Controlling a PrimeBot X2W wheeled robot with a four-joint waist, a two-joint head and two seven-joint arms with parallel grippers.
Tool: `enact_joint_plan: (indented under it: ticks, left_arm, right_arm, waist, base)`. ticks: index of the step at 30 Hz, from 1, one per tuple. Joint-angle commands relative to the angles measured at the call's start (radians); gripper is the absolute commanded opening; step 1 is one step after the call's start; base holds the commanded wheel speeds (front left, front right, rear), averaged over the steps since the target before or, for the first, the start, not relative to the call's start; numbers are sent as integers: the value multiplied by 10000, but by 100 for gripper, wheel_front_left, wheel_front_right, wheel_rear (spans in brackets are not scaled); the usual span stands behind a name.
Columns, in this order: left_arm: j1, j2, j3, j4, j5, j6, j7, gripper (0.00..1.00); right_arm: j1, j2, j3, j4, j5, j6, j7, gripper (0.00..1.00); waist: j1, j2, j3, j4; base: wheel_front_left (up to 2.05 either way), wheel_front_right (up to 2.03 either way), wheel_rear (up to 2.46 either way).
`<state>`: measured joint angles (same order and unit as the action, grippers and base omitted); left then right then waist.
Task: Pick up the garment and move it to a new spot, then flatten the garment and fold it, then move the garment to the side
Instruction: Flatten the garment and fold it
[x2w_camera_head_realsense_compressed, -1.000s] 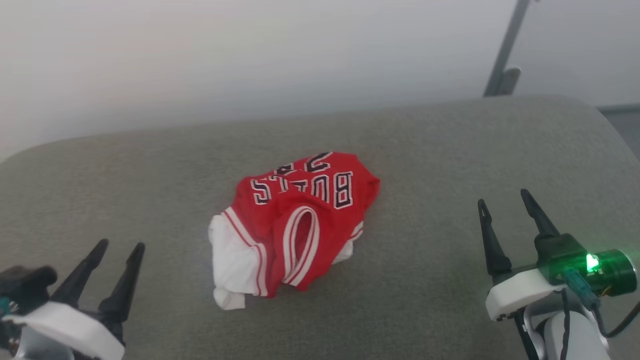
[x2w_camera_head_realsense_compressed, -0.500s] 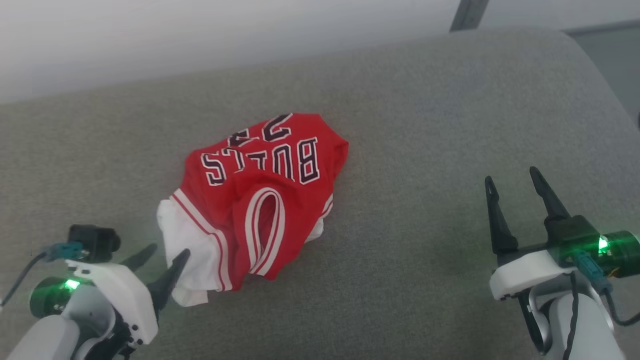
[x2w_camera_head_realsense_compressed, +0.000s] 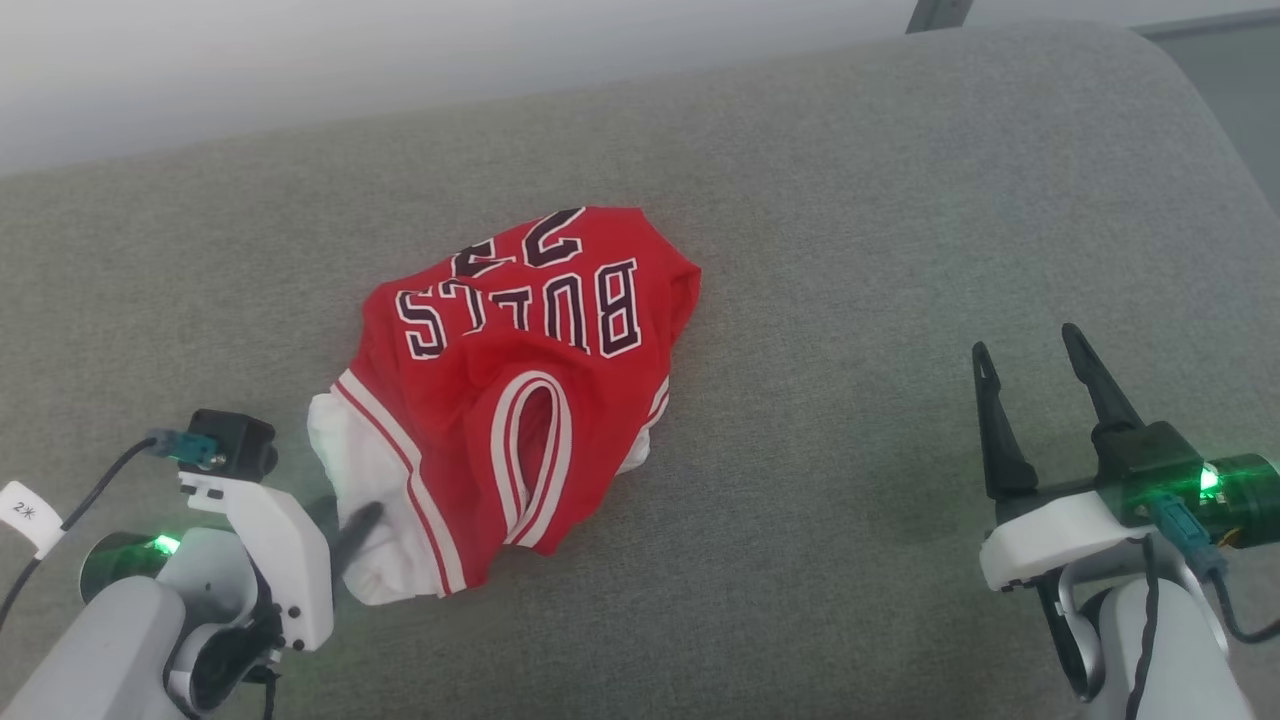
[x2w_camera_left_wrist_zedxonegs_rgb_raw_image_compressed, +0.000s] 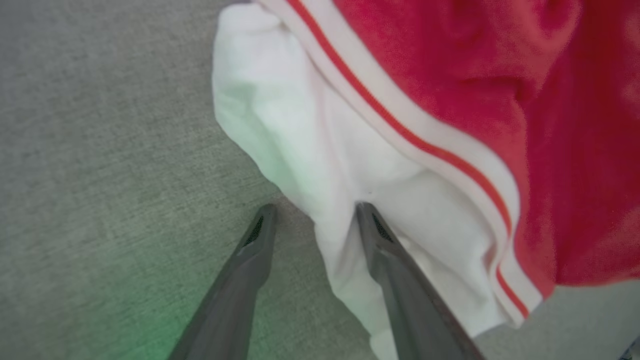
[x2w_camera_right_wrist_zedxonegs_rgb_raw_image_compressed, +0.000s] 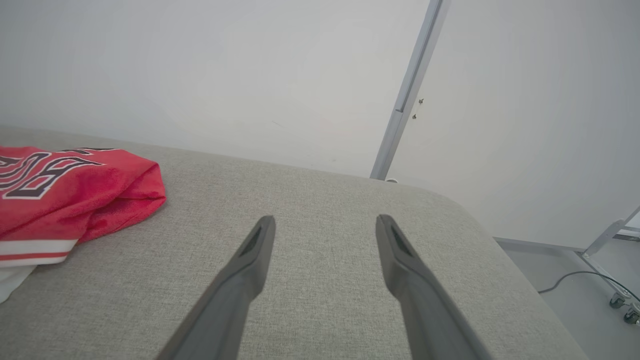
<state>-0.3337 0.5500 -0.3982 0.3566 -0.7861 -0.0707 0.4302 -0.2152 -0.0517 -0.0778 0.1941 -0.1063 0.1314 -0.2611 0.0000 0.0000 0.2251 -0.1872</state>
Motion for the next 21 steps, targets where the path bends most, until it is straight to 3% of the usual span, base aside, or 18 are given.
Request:
enact_joint_plan:
  ticks: [1, 6, 21]
  left_arm:
    - [366, -216, -372, 352, 3, -52, 337, 0]
    - [236, 147, -155, 75, 57, -32, 162, 0]
    - [1559, 2392, 1383, -1021, -21, 883, -254, 0]
  right_arm:
    - [-77, 22, -46, 19, -50, -14, -61, 100]
    - [-18, 24, -118, 76, -126, -14, -61, 100]
    - [232, 20, -47, 383, -284, -14, -61, 100]
  waist:
    - [0, 0, -61, 74]
    - [0, 0, -202, 244]
    - [0, 0, -667, 689]
  base:
    - [0, 0, 0]
    - [0, 0, 0]
    - [0, 0, 0]
